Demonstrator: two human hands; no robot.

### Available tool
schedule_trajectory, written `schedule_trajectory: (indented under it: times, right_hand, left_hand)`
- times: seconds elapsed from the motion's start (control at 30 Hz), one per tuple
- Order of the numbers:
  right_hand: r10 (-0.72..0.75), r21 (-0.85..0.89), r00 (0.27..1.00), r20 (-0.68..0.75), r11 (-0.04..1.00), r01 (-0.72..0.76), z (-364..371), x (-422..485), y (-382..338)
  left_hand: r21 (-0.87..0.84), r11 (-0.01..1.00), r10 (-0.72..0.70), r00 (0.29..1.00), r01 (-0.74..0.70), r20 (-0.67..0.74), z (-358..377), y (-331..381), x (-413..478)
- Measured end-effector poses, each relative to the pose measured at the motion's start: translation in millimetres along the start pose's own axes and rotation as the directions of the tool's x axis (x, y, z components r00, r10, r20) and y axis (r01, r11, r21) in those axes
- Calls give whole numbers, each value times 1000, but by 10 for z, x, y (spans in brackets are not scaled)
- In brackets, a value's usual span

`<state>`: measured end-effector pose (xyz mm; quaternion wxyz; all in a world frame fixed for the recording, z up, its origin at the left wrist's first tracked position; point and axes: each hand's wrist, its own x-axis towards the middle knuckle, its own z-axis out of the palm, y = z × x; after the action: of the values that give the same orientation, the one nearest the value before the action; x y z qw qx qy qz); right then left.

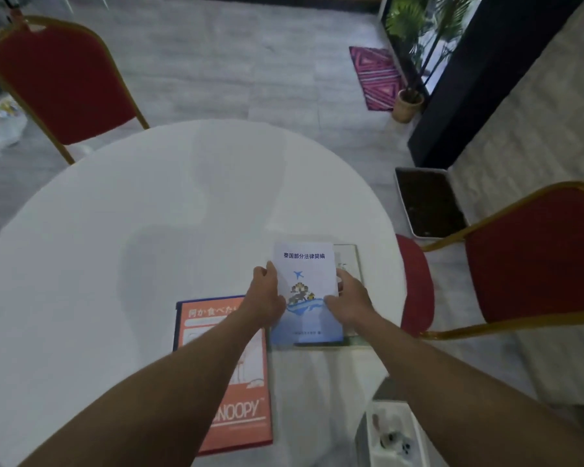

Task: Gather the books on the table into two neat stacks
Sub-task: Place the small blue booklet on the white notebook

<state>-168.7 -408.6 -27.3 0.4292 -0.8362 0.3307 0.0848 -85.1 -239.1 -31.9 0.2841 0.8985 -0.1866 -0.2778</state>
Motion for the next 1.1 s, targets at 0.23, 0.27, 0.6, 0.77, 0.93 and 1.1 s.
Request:
schedule_trajectory:
  times: [0.23,0.27,0.6,0.77,0.93,1.1]
  right_hand:
    - [-17,-109,1000,-15,994,16,-259,247,330]
    - [-10,-127,1000,-9,992,9,-271,281,360]
    - [38,-295,997,68,955,-17,-209,425,504]
    - [63,-366,991,115,931,-17,-185,418,467]
    - [53,-404,998,40,914,-32,-135,340,365]
    - [-79,-300,995,-54,952,59,54,181,106]
  left_hand:
    - [54,998,-37,998,34,45,337,259,219]
    - [66,997,-49,998,46,48,370,275,238]
    - [104,988,-119,989,110,90,481,328,325]
    - [165,981,-127,983,105,132,416,313,332]
    - [201,975,-111,991,93,81,275,162,227]
    - [204,972,-111,993,115,-30,-5,-163,-19]
